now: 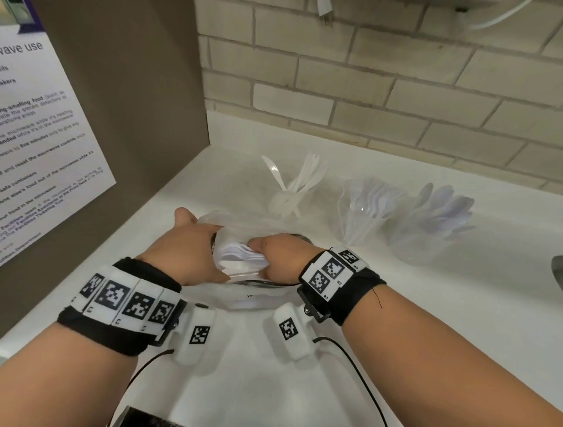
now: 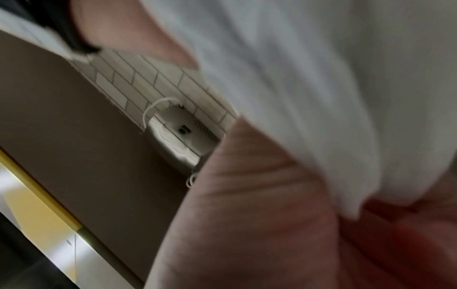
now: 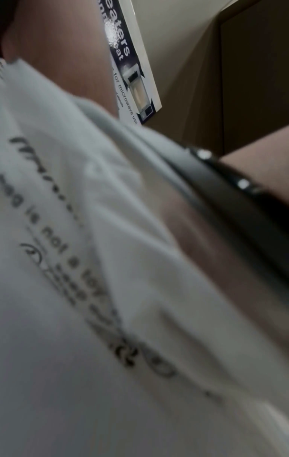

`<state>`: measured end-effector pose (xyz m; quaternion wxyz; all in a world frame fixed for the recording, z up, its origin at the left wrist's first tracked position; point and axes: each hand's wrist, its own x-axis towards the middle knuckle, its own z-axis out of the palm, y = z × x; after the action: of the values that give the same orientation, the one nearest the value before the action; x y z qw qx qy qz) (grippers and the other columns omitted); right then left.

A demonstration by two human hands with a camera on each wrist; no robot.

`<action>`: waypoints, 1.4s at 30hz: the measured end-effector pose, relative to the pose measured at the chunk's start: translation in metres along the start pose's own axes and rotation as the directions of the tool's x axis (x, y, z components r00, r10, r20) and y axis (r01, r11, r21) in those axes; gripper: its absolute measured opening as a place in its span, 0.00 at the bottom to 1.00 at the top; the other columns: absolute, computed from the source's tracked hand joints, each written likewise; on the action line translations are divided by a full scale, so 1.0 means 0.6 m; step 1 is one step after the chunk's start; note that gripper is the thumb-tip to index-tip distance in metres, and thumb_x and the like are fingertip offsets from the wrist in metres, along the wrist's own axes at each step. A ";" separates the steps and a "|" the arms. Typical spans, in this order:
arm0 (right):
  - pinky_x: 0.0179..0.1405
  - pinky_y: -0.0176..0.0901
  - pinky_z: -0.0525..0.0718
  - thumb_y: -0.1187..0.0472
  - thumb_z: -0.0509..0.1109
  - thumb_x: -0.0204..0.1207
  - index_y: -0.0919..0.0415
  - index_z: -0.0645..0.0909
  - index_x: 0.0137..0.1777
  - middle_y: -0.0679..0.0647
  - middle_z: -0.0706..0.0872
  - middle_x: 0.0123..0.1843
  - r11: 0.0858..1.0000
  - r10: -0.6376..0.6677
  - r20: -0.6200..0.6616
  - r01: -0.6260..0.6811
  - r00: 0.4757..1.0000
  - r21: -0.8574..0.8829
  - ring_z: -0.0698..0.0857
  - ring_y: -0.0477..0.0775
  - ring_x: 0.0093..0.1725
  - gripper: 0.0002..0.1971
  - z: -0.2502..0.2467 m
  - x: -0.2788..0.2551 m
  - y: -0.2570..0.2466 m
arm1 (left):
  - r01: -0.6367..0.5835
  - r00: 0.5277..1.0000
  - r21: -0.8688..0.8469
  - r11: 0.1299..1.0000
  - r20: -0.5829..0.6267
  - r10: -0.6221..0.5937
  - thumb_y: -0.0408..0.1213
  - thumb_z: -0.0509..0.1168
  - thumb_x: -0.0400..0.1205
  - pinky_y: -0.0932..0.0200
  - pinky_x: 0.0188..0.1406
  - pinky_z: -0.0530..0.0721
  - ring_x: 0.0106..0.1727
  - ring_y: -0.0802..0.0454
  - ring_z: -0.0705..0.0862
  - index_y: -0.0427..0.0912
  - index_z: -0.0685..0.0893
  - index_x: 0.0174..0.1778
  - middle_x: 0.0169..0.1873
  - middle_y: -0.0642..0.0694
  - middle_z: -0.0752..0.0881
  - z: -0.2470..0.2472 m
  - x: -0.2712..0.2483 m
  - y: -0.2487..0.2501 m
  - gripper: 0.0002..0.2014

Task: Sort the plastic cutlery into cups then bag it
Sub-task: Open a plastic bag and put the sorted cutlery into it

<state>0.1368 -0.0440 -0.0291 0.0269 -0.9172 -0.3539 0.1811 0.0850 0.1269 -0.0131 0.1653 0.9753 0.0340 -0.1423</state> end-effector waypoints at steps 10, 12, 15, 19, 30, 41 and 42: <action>0.48 0.45 0.79 0.56 0.67 0.77 0.61 0.79 0.59 0.57 0.84 0.58 0.998 0.008 -0.014 -0.007 1.000 0.067 0.82 0.60 0.54 0.14 0.002 0.000 0.008 | 0.025 0.999 -0.093 0.995 0.044 -0.021 0.31 0.66 0.71 0.66 0.38 0.79 0.43 0.50 0.83 0.58 0.71 0.75 0.57 0.47 0.67 -0.009 0.013 -0.013 0.34; 0.51 0.46 0.79 0.60 0.65 0.77 0.57 0.76 0.65 0.56 0.84 0.59 0.990 -0.005 -0.046 0.012 0.999 0.142 0.81 0.59 0.56 0.16 0.001 -0.006 0.010 | 0.008 0.998 -0.284 0.959 -0.060 -0.026 0.26 0.62 0.73 0.68 0.23 0.78 0.35 0.53 0.82 0.54 0.78 0.72 0.51 0.43 0.79 -0.011 0.020 -0.017 0.31; 0.45 0.44 0.75 0.62 0.60 0.81 0.57 0.77 0.63 0.58 0.85 0.56 0.992 0.016 -0.011 -0.015 1.000 0.127 0.81 0.60 0.51 0.12 -0.002 -0.001 0.013 | -0.021 0.959 -0.569 0.822 -0.242 -0.144 0.21 0.56 0.74 0.64 0.21 0.77 0.40 0.54 0.83 0.53 0.90 0.52 0.55 0.47 0.87 -0.010 0.028 -0.013 0.25; 0.48 0.45 0.78 0.62 0.62 0.79 0.60 0.82 0.57 0.61 0.86 0.55 0.991 0.000 0.008 -0.001 1.000 0.132 0.83 0.63 0.54 0.10 0.004 0.003 0.006 | -0.127 0.956 -0.571 0.811 -0.290 -0.054 0.18 0.58 0.74 0.66 0.46 0.79 0.58 0.53 0.84 0.53 0.89 0.49 0.58 0.49 0.87 -0.012 0.028 -0.012 0.25; 0.48 0.46 0.81 0.57 0.69 0.76 0.59 0.80 0.54 0.56 0.85 0.51 0.941 0.086 -0.148 -0.031 0.985 0.338 0.83 0.59 0.50 0.09 -0.009 -0.006 0.019 | -0.133 0.968 -0.151 0.980 -0.234 0.095 0.20 0.58 0.75 0.66 0.48 0.70 0.52 0.47 0.79 0.58 0.85 0.45 0.63 0.45 0.74 -0.008 0.029 -0.023 0.24; 0.45 0.34 0.81 0.61 0.73 0.76 0.60 0.82 0.60 0.40 0.84 0.41 0.675 0.175 -0.390 0.178 0.904 0.716 0.83 0.47 0.44 0.13 -0.032 -0.017 0.000 | -0.072 0.997 -0.038 0.997 -0.006 0.071 0.37 0.73 0.69 0.64 0.48 0.76 0.50 0.53 0.79 0.54 0.73 0.74 0.56 0.54 0.68 -0.008 0.012 -0.008 0.35; 0.49 0.40 0.83 0.60 0.72 0.76 0.59 0.82 0.54 0.43 0.86 0.39 0.619 0.222 -0.426 0.211 0.877 0.757 0.85 0.48 0.44 0.08 -0.039 -0.019 -0.006 | -0.052 0.999 -0.015 0.999 -0.011 0.052 0.33 0.71 0.71 0.65 0.44 0.75 0.48 0.53 0.79 0.53 0.72 0.75 0.56 0.54 0.67 -0.010 0.013 -0.007 0.35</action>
<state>0.1351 -0.0469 -0.0029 0.5109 -0.8275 -0.2175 0.0836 0.0938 0.1333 -0.0112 0.1760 0.9753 0.0104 -0.1328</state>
